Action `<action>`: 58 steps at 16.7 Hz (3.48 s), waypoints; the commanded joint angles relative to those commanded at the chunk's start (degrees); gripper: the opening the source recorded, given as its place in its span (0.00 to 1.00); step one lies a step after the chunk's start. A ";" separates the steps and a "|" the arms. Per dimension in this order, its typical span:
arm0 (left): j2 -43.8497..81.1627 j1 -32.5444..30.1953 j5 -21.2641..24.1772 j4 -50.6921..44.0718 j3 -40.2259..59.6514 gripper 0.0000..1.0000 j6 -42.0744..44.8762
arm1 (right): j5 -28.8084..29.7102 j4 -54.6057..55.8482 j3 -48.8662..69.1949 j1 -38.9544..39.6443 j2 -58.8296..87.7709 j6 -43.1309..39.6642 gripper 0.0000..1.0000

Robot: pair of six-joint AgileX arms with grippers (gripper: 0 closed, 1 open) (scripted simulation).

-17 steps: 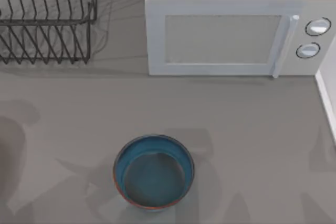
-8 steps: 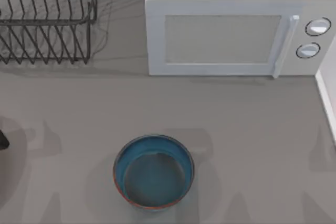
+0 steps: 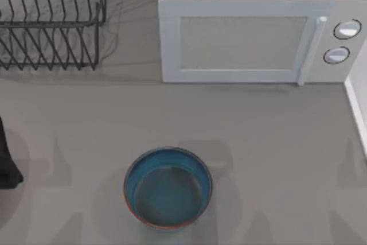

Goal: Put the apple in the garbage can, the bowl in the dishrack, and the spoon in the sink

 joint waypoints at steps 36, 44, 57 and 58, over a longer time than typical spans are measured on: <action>115.13 -51.66 -0.11 -72.92 99.79 1.00 -54.90 | 0.00 0.00 0.00 0.00 0.00 0.00 1.00; 116.61 -52.47 0.05 -73.89 100.58 1.00 -55.36 | 0.00 0.00 0.00 0.00 0.00 0.00 1.00; 121.57 -52.56 0.15 -53.46 85.05 1.00 -55.23 | 0.00 0.00 0.00 0.00 0.00 0.00 1.00; 121.57 -52.56 0.15 -53.46 85.05 1.00 -55.23 | 0.00 0.00 0.00 0.00 0.00 0.00 1.00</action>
